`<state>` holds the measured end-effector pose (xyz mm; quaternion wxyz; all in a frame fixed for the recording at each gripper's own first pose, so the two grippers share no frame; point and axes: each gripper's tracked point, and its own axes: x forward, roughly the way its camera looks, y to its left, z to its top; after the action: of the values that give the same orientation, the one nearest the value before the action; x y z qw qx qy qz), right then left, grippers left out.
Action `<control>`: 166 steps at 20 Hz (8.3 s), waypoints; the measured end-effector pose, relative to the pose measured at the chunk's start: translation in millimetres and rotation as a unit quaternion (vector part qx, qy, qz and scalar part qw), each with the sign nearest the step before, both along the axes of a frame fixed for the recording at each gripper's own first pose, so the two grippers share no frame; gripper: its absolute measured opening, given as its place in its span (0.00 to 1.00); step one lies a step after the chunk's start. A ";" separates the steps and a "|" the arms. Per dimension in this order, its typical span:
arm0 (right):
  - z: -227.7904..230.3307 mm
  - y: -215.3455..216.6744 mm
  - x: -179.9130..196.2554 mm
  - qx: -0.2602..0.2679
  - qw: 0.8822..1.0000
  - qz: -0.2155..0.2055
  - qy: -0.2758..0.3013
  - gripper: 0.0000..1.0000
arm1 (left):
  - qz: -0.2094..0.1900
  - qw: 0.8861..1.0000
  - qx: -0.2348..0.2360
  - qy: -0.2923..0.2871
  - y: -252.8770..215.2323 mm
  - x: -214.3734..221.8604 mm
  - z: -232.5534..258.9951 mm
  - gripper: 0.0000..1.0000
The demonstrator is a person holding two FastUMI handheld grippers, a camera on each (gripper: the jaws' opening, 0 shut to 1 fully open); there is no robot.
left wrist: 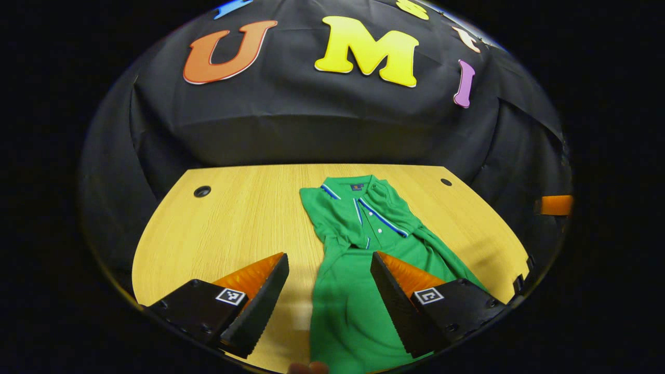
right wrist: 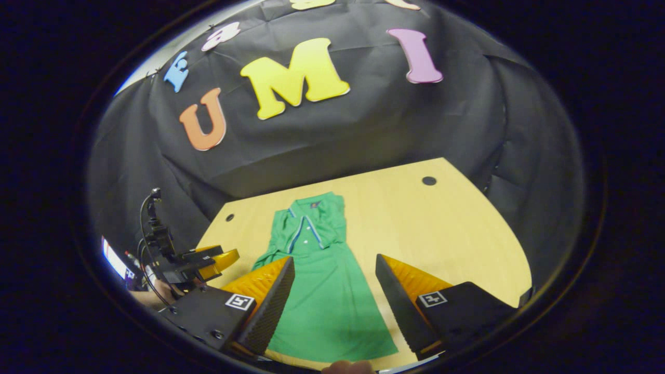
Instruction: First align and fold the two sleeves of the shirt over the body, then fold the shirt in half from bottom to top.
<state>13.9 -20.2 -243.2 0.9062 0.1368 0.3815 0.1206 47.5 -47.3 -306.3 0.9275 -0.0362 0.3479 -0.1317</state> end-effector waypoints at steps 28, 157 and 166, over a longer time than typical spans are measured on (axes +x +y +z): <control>-177.0 -60.0 -154.5 0.260 0.860 0.026 0.438 0.92 | -0.068 0.832 -0.390 0.390 -0.2 -212.6 -54.0 1.00; 67.5 25.3 44.8 -0.023 0.976 -0.094 -0.194 1.00 | 0.123 0.957 -0.022 -0.260 68.5 34.5 245.5 0.98; 70.3 29.6 -44.9 -0.094 0.960 -0.088 -0.248 0.96 | 0.114 0.957 -0.001 -0.267 31.4 -46.2 218.7 0.98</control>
<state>-31.0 9.4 -172.9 0.9881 0.0501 0.1411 0.0343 1.2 -15.8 -87.6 0.9955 -0.0396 0.0811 -0.0303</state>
